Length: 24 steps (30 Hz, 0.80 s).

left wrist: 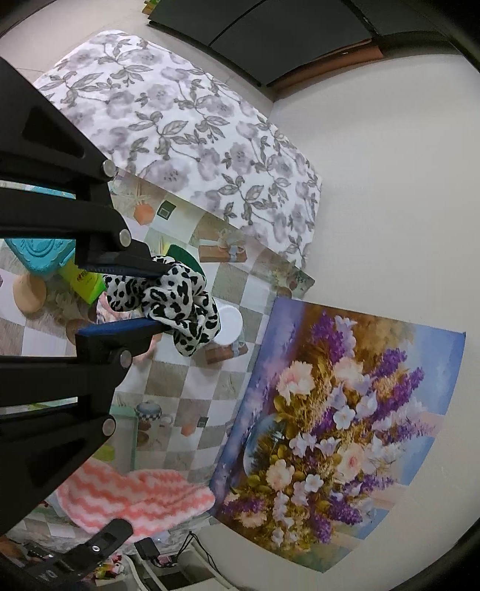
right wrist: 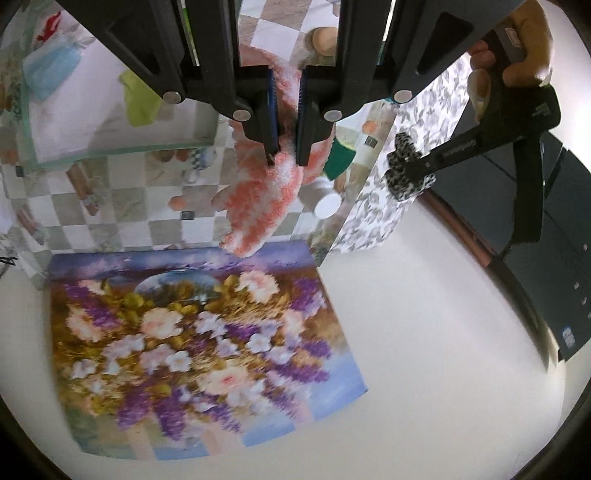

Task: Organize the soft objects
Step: 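Carry scrunchie and towel over the tray and open both tools to drop them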

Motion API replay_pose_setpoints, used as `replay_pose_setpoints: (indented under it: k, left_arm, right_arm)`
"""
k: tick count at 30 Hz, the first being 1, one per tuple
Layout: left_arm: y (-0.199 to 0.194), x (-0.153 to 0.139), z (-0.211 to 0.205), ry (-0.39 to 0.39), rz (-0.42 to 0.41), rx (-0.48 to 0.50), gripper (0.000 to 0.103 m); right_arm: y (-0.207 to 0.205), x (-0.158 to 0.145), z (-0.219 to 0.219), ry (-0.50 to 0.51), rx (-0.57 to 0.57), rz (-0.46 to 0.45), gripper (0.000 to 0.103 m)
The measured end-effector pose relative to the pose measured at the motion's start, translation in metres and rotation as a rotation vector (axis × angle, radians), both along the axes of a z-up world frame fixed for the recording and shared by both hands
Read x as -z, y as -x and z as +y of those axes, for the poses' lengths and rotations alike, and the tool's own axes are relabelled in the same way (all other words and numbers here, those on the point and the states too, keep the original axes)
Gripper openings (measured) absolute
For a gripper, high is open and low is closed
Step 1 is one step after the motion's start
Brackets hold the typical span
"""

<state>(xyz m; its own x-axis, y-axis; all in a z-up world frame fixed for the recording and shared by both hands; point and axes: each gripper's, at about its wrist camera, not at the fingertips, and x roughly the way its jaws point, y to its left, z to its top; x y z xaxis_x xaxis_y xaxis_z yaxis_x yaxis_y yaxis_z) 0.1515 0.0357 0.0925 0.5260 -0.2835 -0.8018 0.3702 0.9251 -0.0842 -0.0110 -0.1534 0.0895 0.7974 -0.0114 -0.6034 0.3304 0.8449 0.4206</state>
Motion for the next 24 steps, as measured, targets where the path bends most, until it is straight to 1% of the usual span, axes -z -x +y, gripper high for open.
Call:
replay_pose_setpoints:
  k: [5,10,13,18,24]
  left_arm:
    - [0.007,-0.003,-0.009,0.003,-0.001,0.019,0.022]
    - [0.021,-0.004,-0.030,0.002,-0.001,0.066,0.022]
    - [0.031,-0.003,-0.045,-0.002,0.004,0.100,0.022]
    - [0.057,0.004,-0.084,-0.018,0.018,0.198,0.022]
    - [0.089,0.021,-0.131,-0.061,0.046,0.313,0.022]
  right_arm:
    - [0.015,0.002,-0.022,-0.033,0.048,-0.005,0.009]
    - [0.039,0.001,-0.047,-0.039,0.141,0.003,0.009]
    - [0.057,-0.001,-0.064,-0.013,0.219,0.024,0.009]
    - [0.089,0.006,-0.095,-0.020,0.339,0.060,0.009]
    - [0.109,0.020,-0.118,-0.014,0.414,0.125,0.009]
